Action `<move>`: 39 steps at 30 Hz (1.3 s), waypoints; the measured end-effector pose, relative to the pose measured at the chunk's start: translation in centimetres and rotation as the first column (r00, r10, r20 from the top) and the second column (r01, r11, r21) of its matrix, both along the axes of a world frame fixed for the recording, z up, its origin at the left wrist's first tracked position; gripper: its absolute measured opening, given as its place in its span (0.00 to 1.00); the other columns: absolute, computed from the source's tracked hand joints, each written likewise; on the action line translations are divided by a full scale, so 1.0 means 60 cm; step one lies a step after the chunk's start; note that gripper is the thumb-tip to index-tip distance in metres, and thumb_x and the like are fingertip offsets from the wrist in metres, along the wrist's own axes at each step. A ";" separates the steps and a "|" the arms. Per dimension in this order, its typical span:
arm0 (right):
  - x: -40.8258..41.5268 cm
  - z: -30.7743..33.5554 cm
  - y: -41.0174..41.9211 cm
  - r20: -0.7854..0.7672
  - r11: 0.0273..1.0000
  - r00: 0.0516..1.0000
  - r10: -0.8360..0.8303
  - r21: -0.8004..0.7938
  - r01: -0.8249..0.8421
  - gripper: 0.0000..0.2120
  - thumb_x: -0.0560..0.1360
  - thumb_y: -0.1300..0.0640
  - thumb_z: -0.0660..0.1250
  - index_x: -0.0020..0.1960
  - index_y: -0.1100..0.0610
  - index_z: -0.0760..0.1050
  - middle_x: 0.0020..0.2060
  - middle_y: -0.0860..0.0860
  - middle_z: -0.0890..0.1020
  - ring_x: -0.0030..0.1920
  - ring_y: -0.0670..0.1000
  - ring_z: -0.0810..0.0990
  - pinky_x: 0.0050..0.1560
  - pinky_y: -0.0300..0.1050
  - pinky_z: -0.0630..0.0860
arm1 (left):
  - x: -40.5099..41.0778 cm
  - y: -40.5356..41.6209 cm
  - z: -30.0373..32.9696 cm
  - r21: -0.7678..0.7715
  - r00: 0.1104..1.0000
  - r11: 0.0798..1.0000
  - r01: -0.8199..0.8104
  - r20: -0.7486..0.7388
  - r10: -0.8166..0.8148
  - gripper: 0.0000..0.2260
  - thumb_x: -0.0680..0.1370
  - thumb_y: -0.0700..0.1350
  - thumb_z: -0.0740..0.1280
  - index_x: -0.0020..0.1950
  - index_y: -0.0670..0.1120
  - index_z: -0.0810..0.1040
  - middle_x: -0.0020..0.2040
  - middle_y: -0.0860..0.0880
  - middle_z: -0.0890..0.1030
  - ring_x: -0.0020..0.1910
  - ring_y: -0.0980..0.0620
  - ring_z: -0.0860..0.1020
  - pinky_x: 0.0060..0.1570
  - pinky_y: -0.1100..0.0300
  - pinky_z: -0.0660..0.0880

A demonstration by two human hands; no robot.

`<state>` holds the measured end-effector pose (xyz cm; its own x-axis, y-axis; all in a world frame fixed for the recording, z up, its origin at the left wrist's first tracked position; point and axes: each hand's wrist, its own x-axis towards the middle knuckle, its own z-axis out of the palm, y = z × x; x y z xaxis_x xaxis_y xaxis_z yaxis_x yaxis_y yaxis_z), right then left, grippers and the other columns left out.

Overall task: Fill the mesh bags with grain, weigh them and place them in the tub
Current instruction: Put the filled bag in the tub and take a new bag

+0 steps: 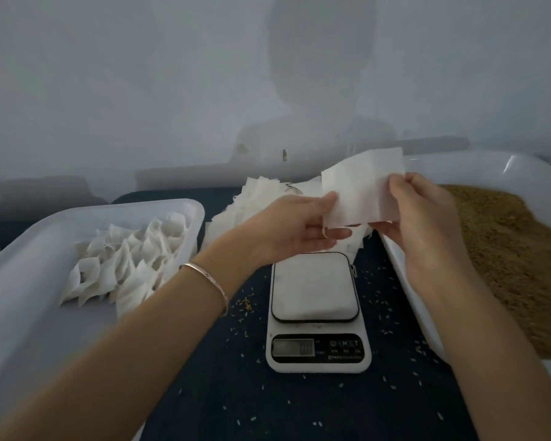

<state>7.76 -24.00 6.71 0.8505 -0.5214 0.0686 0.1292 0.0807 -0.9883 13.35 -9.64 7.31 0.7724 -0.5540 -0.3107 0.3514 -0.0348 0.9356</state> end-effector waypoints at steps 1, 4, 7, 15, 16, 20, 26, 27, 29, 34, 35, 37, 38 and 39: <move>-0.008 0.000 -0.013 0.002 1.000 1.000 -0.016 0.000 0.016 0.11 0.80 0.58 0.59 0.43 0.60 0.76 0.38 0.53 0.77 0.39 0.48 0.77 0.38 0.44 0.78 | -0.002 -0.007 -0.002 -0.048 1.000 0.999 -0.015 -0.014 0.015 0.08 0.81 0.47 0.63 0.48 0.45 0.78 0.39 0.50 0.85 0.38 0.53 0.84 0.37 0.62 0.80; -0.023 -0.006 -0.047 -0.038 0.997 0.998 -0.051 -0.055 0.049 0.11 0.80 0.58 0.60 0.41 0.57 0.77 0.38 0.50 0.80 0.40 0.49 0.80 0.38 0.43 0.79 | -0.004 -0.017 -0.007 -0.057 0.998 0.998 0.011 0.066 -0.008 0.11 0.80 0.47 0.64 0.41 0.50 0.84 0.42 0.52 0.84 0.40 0.54 0.83 0.39 0.63 0.79; -0.026 -0.020 -0.068 -0.035 0.916 0.982 -0.188 -0.367 0.163 0.06 0.79 0.58 0.61 0.52 0.58 0.74 0.44 0.50 0.78 0.46 0.53 0.78 0.45 0.45 0.76 | -0.013 -0.026 -0.011 0.036 0.971 0.998 -0.051 0.234 0.041 0.08 0.78 0.47 0.68 0.42 0.50 0.85 0.40 0.54 0.82 0.37 0.58 0.78 0.38 0.67 0.75; -0.075 -0.042 0.003 -0.055 0.820 0.972 0.227 -0.527 -0.221 0.12 0.74 0.43 0.64 0.47 0.51 0.75 0.39 0.43 0.81 0.40 0.38 0.80 0.38 0.28 0.74 | -0.106 -0.038 -0.066 -0.095 0.828 0.936 -0.338 0.443 0.344 0.06 0.70 0.44 0.74 0.33 0.48 0.81 0.28 0.53 0.78 0.26 0.62 0.72 0.30 0.71 0.69; -0.078 -0.052 0.010 -0.066 0.795 0.971 0.230 -0.563 -0.226 0.11 0.75 0.46 0.65 0.43 0.53 0.75 0.36 0.46 0.80 0.37 0.39 0.80 0.36 0.27 0.73 | -0.116 -0.037 -0.076 -0.097 0.823 0.935 -0.341 0.450 0.347 0.06 0.71 0.41 0.73 0.35 0.47 0.82 0.28 0.54 0.78 0.26 0.63 0.73 0.30 0.72 0.70; -0.092 -0.072 0.017 -0.067 0.831 0.979 0.194 -0.519 -0.200 0.10 0.78 0.53 0.63 0.40 0.54 0.78 0.30 0.46 0.80 0.33 0.42 0.79 0.32 0.32 0.73 | -0.137 -0.023 -0.098 -0.062 0.837 0.954 -0.293 0.465 0.288 0.04 0.75 0.39 0.70 0.44 0.42 0.85 0.33 0.49 0.82 0.31 0.59 0.77 0.35 0.68 0.74; -0.097 -0.078 0.025 -0.127 0.761 0.971 0.204 -0.603 -0.239 0.09 0.78 0.54 0.63 0.42 0.53 0.80 0.29 0.43 0.80 0.33 0.39 0.79 0.32 0.28 0.70 | -0.152 -0.009 -0.108 -0.090 0.842 0.938 -0.333 0.420 0.339 0.07 0.78 0.43 0.67 0.44 0.43 0.83 0.37 0.45 0.84 0.36 0.48 0.82 0.39 0.62 0.79; -0.097 -0.079 0.025 -0.143 0.747 0.974 0.176 -0.625 -0.227 0.08 0.78 0.55 0.63 0.44 0.53 0.80 0.31 0.44 0.80 0.34 0.40 0.79 0.33 0.30 0.71 | -0.153 -0.009 -0.108 -0.077 0.830 0.931 -0.357 0.430 0.354 0.07 0.78 0.43 0.66 0.44 0.43 0.82 0.37 0.45 0.84 0.36 0.49 0.82 0.39 0.62 0.79; -0.096 -0.083 0.026 -0.173 0.710 0.978 0.117 -0.674 -0.204 0.07 0.77 0.55 0.63 0.46 0.54 0.80 0.34 0.46 0.80 0.34 0.43 0.78 0.33 0.33 0.71 | -0.155 -0.009 -0.112 -0.032 0.790 0.909 -0.417 0.482 0.379 0.07 0.78 0.42 0.65 0.42 0.44 0.80 0.35 0.47 0.83 0.34 0.50 0.81 0.37 0.62 0.79; -0.096 -0.080 0.034 -0.140 0.861 0.982 0.125 -0.476 -0.178 0.08 0.77 0.55 0.62 0.44 0.51 0.79 0.33 0.44 0.81 0.37 0.40 0.80 0.36 0.31 0.73 | -0.162 -0.012 -0.116 0.181 0.360 0.764 -0.619 0.930 0.071 0.09 0.77 0.50 0.61 0.37 0.50 0.71 0.33 0.55 0.75 0.32 0.56 0.74 0.28 0.66 0.70; -0.096 -0.079 0.037 -0.139 0.896 0.978 0.154 -0.397 -0.198 0.09 0.77 0.55 0.62 0.44 0.51 0.80 0.33 0.43 0.82 0.37 0.40 0.80 0.36 0.31 0.73 | -0.163 -0.015 -0.119 0.199 0.242 0.735 -0.649 0.969 -0.049 0.10 0.76 0.50 0.61 0.37 0.49 0.72 0.33 0.56 0.73 0.31 0.57 0.71 0.27 0.64 0.69; -0.096 -0.083 0.041 -0.131 0.895 0.978 0.160 -0.399 -0.200 0.08 0.78 0.56 0.63 0.47 0.52 0.81 0.34 0.43 0.82 0.39 0.39 0.80 0.37 0.30 0.73 | -0.167 -0.022 -0.128 0.196 0.156 0.727 -0.658 0.980 -0.123 0.10 0.75 0.48 0.61 0.36 0.47 0.73 0.33 0.55 0.73 0.30 0.56 0.70 0.26 0.62 0.69; -0.096 -0.086 0.041 -0.124 0.866 0.984 0.132 -0.468 -0.175 0.08 0.78 0.57 0.64 0.49 0.52 0.82 0.37 0.43 0.82 0.41 0.39 0.80 0.39 0.29 0.72 | -0.169 -0.023 -0.129 0.185 0.176 0.729 -0.659 0.980 -0.090 0.09 0.75 0.48 0.61 0.36 0.48 0.73 0.33 0.56 0.72 0.30 0.57 0.69 0.27 0.63 0.68; -0.097 -0.088 0.040 -0.120 0.813 0.989 0.087 -0.565 -0.140 0.07 0.78 0.58 0.65 0.50 0.53 0.81 0.40 0.43 0.82 0.41 0.40 0.79 0.40 0.28 0.72 | -0.168 -0.022 -0.130 0.170 0.212 0.730 -0.663 0.977 -0.035 0.09 0.75 0.49 0.61 0.36 0.49 0.71 0.33 0.57 0.71 0.30 0.59 0.68 0.27 0.66 0.67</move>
